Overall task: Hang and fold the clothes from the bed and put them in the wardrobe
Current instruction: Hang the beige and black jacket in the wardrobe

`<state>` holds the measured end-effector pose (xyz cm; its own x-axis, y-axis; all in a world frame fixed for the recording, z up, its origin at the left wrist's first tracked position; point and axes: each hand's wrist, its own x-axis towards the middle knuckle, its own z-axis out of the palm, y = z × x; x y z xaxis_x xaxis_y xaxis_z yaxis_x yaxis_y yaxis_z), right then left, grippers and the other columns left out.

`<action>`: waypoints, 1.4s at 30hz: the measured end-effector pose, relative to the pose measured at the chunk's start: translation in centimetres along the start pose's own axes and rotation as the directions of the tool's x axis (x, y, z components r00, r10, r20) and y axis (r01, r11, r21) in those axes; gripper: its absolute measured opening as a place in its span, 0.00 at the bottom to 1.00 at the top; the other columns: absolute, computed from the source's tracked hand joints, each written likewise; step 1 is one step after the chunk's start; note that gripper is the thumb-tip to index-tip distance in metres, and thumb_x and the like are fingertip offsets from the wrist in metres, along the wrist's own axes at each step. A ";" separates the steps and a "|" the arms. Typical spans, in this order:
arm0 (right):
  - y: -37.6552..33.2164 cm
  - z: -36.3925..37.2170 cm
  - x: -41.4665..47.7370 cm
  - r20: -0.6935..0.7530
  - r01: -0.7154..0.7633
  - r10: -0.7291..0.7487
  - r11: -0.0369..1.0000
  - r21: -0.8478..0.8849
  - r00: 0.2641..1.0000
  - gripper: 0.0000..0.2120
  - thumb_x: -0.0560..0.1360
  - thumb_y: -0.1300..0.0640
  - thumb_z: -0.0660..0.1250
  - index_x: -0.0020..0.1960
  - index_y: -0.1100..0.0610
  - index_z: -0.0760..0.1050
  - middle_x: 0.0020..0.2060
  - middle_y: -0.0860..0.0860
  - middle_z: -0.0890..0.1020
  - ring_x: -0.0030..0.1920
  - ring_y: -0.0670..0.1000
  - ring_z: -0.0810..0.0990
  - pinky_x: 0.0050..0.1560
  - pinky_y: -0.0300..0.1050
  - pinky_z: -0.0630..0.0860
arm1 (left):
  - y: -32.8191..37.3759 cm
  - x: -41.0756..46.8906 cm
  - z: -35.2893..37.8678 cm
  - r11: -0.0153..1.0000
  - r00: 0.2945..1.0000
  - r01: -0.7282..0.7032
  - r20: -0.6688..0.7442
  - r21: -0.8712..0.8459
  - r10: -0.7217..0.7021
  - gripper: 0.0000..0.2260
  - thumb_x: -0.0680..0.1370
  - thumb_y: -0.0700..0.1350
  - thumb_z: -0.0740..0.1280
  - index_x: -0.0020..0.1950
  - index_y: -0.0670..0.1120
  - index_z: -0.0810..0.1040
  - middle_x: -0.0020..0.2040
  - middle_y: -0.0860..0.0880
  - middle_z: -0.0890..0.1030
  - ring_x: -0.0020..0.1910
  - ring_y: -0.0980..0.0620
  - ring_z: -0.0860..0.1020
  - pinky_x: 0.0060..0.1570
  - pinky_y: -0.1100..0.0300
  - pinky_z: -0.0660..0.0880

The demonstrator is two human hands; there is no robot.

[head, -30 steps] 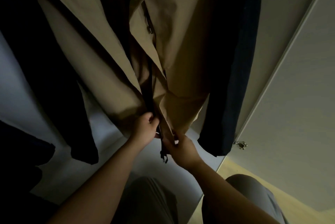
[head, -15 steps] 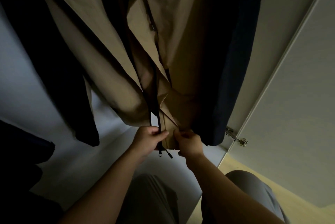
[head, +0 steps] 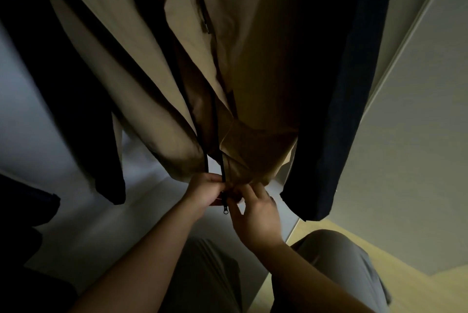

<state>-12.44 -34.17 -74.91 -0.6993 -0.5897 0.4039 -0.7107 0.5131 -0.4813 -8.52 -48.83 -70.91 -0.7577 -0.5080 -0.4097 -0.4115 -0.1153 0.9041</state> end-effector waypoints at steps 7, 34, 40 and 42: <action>-0.2 0.0 0.2 0.250 -0.287 0.242 0.945 0.160 0.938 0.13 0.81 0.45 0.64 0.63 0.46 0.79 0.59 0.47 0.78 0.48 0.46 0.79 0.45 0.32 0.73 | -0.5 0.2 0.8 1.000 0.996 -0.004 -0.090 0.002 0.004 0.06 0.75 0.44 0.75 0.50 0.44 0.84 0.42 0.48 0.87 0.37 0.55 0.85 0.31 0.67 0.78; -1.9 -0.7 1.6 0.807 -0.935 0.504 0.005 0.355 0.309 0.11 0.83 0.53 0.55 0.45 0.57 0.68 0.21 0.49 0.67 0.23 0.49 0.62 0.27 0.39 0.60 | -2.9 0.1 1.5 0.996 0.992 -0.084 -0.096 0.036 0.088 0.02 0.77 0.41 0.74 0.47 0.43 0.85 0.42 0.45 0.87 0.41 0.49 0.86 0.39 0.57 0.83; -2.3 -0.2 1.2 0.819 -0.942 0.499 -0.016 0.336 0.284 0.10 0.82 0.54 0.58 0.44 0.56 0.70 0.22 0.49 0.67 0.24 0.49 0.62 0.27 0.39 0.61 | -3.0 0.3 1.2 0.997 0.989 -0.076 -0.127 0.026 0.078 0.05 0.76 0.42 0.74 0.43 0.51 0.81 0.38 0.52 0.86 0.37 0.56 0.85 0.34 0.65 0.80; -2.2 -0.2 1.2 0.828 -0.938 0.491 -0.059 0.342 0.271 0.06 0.81 0.56 0.60 0.46 0.57 0.70 0.21 0.49 0.66 0.23 0.48 0.61 0.27 0.39 0.60 | -3.1 0.4 1.1 0.997 0.987 -0.072 -0.142 -0.002 0.071 0.10 0.76 0.41 0.74 0.40 0.54 0.79 0.34 0.56 0.85 0.34 0.57 0.85 0.32 0.65 0.79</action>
<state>-11.78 -35.91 -73.26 -0.4754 -0.4239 -0.7710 0.7237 0.3099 -0.6166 -8.07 -47.77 -74.03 -0.7052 -0.6312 -0.3230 -0.3550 -0.0800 0.9314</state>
